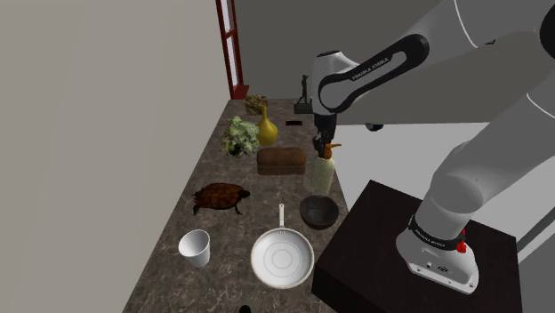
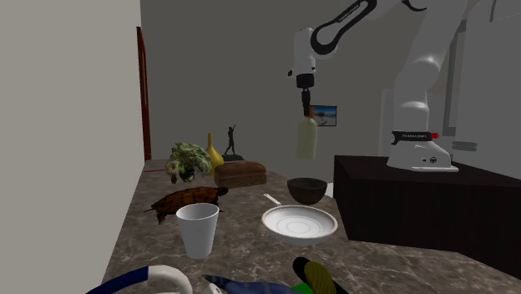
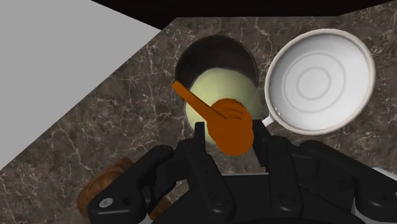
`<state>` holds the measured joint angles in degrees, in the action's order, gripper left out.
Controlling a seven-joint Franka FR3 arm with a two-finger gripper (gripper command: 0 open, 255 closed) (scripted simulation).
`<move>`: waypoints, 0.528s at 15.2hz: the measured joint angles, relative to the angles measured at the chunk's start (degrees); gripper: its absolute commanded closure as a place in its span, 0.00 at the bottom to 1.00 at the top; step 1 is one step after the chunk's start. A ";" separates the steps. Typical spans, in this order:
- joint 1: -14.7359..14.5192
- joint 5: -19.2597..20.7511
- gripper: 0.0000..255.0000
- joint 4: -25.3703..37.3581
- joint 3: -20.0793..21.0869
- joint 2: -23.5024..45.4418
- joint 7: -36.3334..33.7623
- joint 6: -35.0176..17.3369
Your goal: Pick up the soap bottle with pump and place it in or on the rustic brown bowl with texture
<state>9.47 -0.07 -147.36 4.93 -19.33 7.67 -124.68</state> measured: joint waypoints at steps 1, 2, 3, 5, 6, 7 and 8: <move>-0.07 -0.02 1.00 -0.35 0.16 0.56 -0.23 -0.90; -0.03 0.04 1.00 -0.73 0.15 1.06 -0.22 -1.79; -0.05 0.04 1.00 -1.28 0.21 1.38 -0.32 -2.66; -0.03 0.12 1.00 -1.87 0.30 2.52 -0.46 -4.39; 0.02 0.20 1.00 -2.18 0.29 3.20 -0.48 -5.36; 0.05 0.24 1.00 -2.63 0.29 3.55 -0.49 -6.17; 0.08 0.31 1.00 -2.99 0.31 4.11 -0.53 -7.09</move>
<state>9.56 0.24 -150.36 5.24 -15.22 7.13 -131.77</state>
